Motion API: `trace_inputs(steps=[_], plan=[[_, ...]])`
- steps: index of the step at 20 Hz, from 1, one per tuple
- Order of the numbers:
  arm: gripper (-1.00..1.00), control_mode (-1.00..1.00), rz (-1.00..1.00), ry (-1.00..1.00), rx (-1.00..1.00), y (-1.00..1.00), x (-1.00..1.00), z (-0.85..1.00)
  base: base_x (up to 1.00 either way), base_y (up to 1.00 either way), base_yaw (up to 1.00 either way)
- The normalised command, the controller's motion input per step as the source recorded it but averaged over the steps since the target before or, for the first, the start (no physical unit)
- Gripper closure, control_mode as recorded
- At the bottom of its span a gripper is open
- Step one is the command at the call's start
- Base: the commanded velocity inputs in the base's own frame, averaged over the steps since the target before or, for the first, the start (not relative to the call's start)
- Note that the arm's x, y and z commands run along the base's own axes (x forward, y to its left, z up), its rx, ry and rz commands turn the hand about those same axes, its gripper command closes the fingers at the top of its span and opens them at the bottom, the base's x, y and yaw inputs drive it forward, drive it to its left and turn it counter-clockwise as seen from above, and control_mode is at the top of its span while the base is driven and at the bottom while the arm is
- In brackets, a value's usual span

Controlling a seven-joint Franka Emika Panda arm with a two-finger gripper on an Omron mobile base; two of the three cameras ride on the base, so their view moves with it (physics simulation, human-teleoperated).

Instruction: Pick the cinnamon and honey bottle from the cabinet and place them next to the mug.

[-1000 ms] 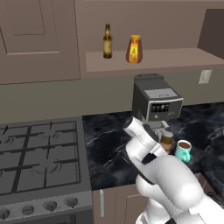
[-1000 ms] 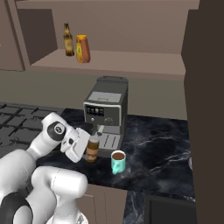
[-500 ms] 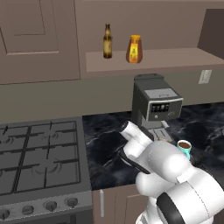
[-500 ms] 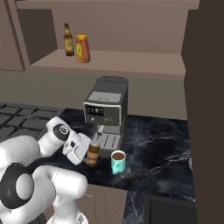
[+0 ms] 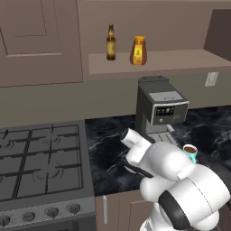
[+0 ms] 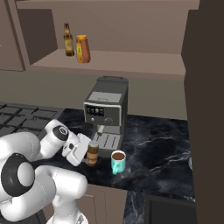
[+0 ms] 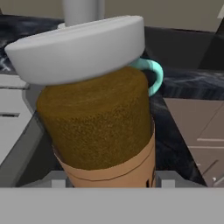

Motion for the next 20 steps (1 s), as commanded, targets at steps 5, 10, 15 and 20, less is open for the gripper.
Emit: trace_inputs(steps=[5,10,15,20], plan=[[1.00,-1.00,0.00,-0.12,-0.08,0.00,0.00,-0.02,0.00,0.00,0.00],[1.00,-1.00,0.00,-0.05,-0.05,-0.01,-0.03,-0.06,0.00,0.00,0.00],[1.00,-1.00,0.00,0.00,-0.01,-0.16,-0.03,0.00,0.00,0.00,0.00],[1.00,-1.00,0.00,0.00,0.00,-0.28,-0.10,0.00,0.00,0.00,0.00]])
